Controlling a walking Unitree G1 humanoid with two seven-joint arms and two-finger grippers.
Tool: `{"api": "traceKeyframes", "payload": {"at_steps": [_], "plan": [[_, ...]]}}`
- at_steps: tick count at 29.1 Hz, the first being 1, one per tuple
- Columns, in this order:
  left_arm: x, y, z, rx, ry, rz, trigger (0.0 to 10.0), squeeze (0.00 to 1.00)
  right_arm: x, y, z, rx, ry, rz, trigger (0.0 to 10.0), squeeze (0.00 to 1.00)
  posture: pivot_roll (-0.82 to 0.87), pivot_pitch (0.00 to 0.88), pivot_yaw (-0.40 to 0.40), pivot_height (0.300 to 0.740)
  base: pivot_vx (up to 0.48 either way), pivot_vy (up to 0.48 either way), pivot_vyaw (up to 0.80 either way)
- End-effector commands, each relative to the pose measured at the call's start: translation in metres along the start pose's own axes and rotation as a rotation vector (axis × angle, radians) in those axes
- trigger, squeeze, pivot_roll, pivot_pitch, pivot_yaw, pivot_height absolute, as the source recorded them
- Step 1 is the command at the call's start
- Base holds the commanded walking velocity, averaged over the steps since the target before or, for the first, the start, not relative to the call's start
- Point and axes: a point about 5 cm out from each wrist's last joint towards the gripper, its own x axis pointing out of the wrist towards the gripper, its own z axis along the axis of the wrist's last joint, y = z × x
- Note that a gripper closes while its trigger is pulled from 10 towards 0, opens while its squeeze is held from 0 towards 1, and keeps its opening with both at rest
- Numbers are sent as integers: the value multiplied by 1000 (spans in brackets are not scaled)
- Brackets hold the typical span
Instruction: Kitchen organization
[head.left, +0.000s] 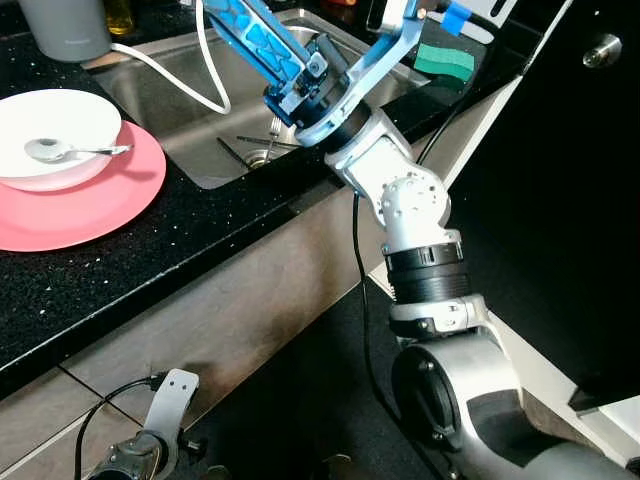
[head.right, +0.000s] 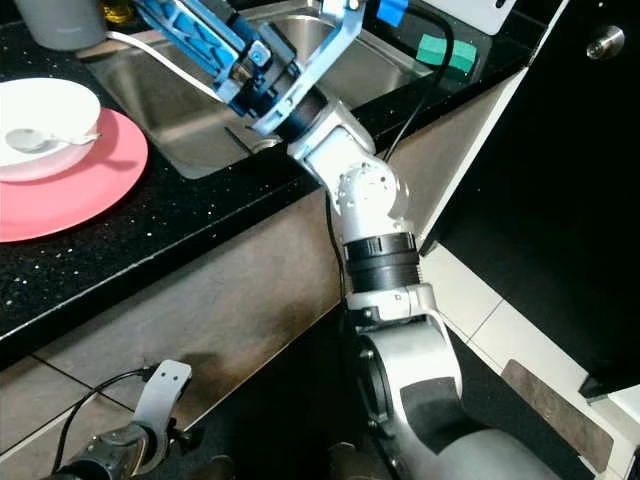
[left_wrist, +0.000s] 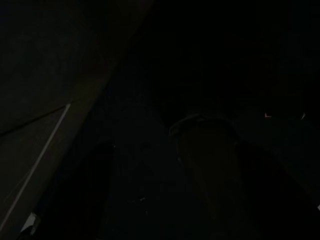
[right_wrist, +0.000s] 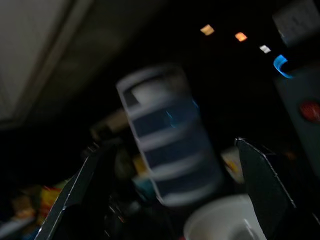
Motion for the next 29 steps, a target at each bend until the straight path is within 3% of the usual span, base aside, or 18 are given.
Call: {"api": "traceKeyframes", "payload": {"at_steps": [1, 7, 10, 13, 14, 20, 22, 25, 29], "plan": [[0, -1, -7, 6, 34, 0, 10000, 0, -1, 0, -8, -31, 40, -32, 10000, 0, 35, 119, -70, 740, 0, 0, 0], [0, 0, -7, 9, 33, 1, 10000, 0, -5, -2, -17, -96, 103, -88, 10000, 0, 32, 121, -64, 740, 0, 0, 527], [0, 0, -6, 11, 34, 1, 10000, 0, -6, -6, -15, -237, 168, -153, 10000, 0, 32, 120, -66, 740, 0, 0, 765], [0, 0, -6, 12, 35, 1, 10000, 0, -6, -7, -15, -295, 195, -159, 10000, 0, 31, 120, -65, 740, 0, 0, 756], [0, 0, -7, 14, 37, 1, 10000, 0, -5, -8, -14, -388, 236, -179, 10000, 0, 29, 120, -63, 740, 0, 0, 719], [-1, 1, -7, 16, 39, 0, 10000, 0, 1, -3, -16, -727, 384, -124, 10000, 0, 32, 126, -67, 740, 0, 0, 705], [-1, 1, -7, 16, 40, 0, 10000, 0, 2, -1, -17, -761, 403, -108, 10000, 0, 32, 126, -67, 740, 0, 0, 706], [-1, 1, -7, 20, 42, -2, 10000, 0, 2, 2, -20, -884, 471, -48, 10000, 0, 28, 128, -62, 740, 0, 0, 704], [-1, 1, -7, 21, 42, -3, 10000, 0, 1, 2, -21, -927, 497, -26, 10000, 0, 28, 131, -61, 740, 0, 0, 703]]}}
